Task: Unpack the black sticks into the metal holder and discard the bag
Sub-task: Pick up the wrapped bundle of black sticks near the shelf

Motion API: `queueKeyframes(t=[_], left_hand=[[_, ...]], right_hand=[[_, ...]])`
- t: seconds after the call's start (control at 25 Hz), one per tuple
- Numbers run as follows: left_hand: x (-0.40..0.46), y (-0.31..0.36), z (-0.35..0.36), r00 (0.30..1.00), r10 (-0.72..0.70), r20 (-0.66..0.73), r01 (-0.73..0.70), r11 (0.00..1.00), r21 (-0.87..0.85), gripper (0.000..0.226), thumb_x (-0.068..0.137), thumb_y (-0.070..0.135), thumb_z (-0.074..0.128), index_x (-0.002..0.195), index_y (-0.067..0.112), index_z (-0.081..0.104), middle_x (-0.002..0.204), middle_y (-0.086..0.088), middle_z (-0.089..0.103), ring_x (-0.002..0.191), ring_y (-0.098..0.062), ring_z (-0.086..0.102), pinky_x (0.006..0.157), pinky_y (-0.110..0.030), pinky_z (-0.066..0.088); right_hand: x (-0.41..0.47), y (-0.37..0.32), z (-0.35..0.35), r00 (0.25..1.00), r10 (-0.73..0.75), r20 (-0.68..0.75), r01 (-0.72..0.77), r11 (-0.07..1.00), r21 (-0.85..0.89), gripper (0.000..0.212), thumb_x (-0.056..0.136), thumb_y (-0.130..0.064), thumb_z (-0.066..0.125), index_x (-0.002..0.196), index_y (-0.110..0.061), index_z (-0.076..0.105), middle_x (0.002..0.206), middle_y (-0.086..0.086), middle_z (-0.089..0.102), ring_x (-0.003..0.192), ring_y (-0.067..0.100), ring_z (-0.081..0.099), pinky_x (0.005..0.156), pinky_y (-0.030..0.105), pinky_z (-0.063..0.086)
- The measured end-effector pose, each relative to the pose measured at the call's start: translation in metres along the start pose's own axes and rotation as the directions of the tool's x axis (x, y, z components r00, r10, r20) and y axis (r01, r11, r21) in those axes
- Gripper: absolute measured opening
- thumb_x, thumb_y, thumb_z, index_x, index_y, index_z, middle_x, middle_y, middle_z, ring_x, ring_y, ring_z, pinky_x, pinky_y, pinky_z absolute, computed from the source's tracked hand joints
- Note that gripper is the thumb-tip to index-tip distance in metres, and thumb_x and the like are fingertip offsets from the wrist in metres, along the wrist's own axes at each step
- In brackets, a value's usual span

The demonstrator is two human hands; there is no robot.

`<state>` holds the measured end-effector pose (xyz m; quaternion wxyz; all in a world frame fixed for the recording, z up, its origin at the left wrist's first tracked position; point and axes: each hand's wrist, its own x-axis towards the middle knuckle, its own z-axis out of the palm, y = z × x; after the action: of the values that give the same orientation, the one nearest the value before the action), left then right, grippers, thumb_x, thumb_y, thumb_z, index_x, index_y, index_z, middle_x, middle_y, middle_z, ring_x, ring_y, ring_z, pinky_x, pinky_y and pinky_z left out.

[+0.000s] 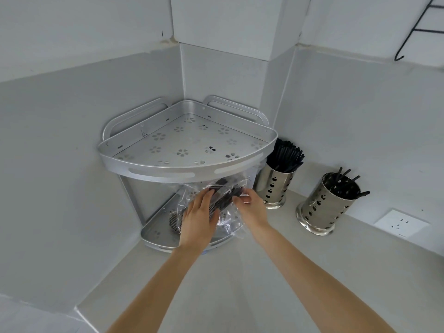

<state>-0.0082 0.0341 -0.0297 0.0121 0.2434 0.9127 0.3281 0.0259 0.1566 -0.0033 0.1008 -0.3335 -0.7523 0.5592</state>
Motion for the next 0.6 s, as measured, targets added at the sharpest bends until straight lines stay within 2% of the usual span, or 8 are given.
queueKeyframes(t=[0.12,0.16,0.24,0.32,0.44,0.52,0.6], left_hand=[[-0.001,0.004,-0.004,0.996,-0.005,-0.089,0.001,0.999,-0.047,0.028,0.089,0.021,0.053,0.115,0.02,0.062,0.115,0.0,0.068,0.101,-0.023,0.064,0.078,-0.029,0.048],[-0.003,0.005,-0.005,0.995,-0.014,-0.098,0.009,0.999,-0.053,0.024,0.089,0.021,0.054,0.109,0.02,0.066,0.109,0.001,0.071,0.096,-0.022,0.066,0.074,-0.027,0.048],[-0.005,0.009,-0.005,0.994,-0.025,-0.104,0.018,0.998,-0.064,0.022,0.088,0.023,0.055,0.106,0.02,0.067,0.107,0.003,0.071,0.094,-0.019,0.066,0.072,-0.024,0.045],[-0.009,0.016,-0.005,0.995,-0.02,-0.096,0.014,0.998,-0.065,0.025,0.087,0.025,0.056,0.11,0.021,0.064,0.11,0.004,0.07,0.099,-0.018,0.065,0.074,-0.023,0.044],[-0.014,0.026,-0.003,0.997,0.026,-0.076,-0.03,0.998,-0.058,0.031,0.087,0.026,0.055,0.117,0.021,0.059,0.117,0.003,0.065,0.106,-0.02,0.061,0.083,-0.028,0.046],[-0.017,0.032,0.004,0.996,0.085,-0.014,-0.086,0.994,-0.067,0.036,0.086,0.028,0.056,0.122,0.021,0.056,0.123,0.002,0.06,0.111,-0.021,0.057,0.091,-0.032,0.044],[-0.022,0.039,0.015,0.988,0.145,0.056,-0.142,0.988,-0.054,0.041,0.086,0.03,0.056,0.126,0.02,0.052,0.128,0.002,0.055,0.116,-0.02,0.051,0.099,-0.034,0.04]], right_hand=[[-0.005,0.006,-0.004,1.0,-0.013,0.004,0.013,1.0,0.003,0.025,0.087,-0.013,0.056,0.112,-0.006,0.057,0.092,0.008,0.064,0.072,0.015,0.055,0.051,0.008,0.038],[-0.007,0.008,-0.006,1.0,-0.013,0.005,0.013,1.0,0.009,0.023,0.087,-0.012,0.056,0.109,-0.006,0.058,0.087,0.006,0.062,0.069,0.013,0.055,0.048,0.005,0.038],[-0.01,0.012,-0.009,1.0,-0.007,0.007,0.007,1.0,0.016,0.021,0.086,-0.014,0.057,0.107,-0.008,0.058,0.084,0.003,0.061,0.074,0.016,0.057,0.054,0.009,0.04],[-0.015,0.015,-0.015,1.0,-0.007,0.012,0.006,1.0,0.026,0.022,0.087,-0.016,0.056,0.107,-0.01,0.058,0.081,0.0,0.06,0.078,0.017,0.056,0.059,0.014,0.039],[-0.022,0.017,-0.031,1.0,-0.017,0.016,0.017,0.999,0.044,0.016,0.087,-0.016,0.054,0.103,-0.014,0.058,0.08,-0.003,0.057,0.073,0.012,0.053,0.06,0.015,0.038],[-0.026,0.021,-0.045,1.0,-0.003,0.0,0.003,0.998,0.061,0.013,0.087,-0.014,0.053,0.098,-0.016,0.058,0.079,-0.004,0.056,0.072,0.012,0.051,0.059,0.017,0.039],[-0.03,0.027,-0.059,0.999,0.021,-0.025,-0.018,0.996,0.086,0.01,0.086,-0.012,0.052,0.093,-0.017,0.056,0.075,-0.005,0.054,0.072,0.014,0.049,0.065,0.021,0.041]])
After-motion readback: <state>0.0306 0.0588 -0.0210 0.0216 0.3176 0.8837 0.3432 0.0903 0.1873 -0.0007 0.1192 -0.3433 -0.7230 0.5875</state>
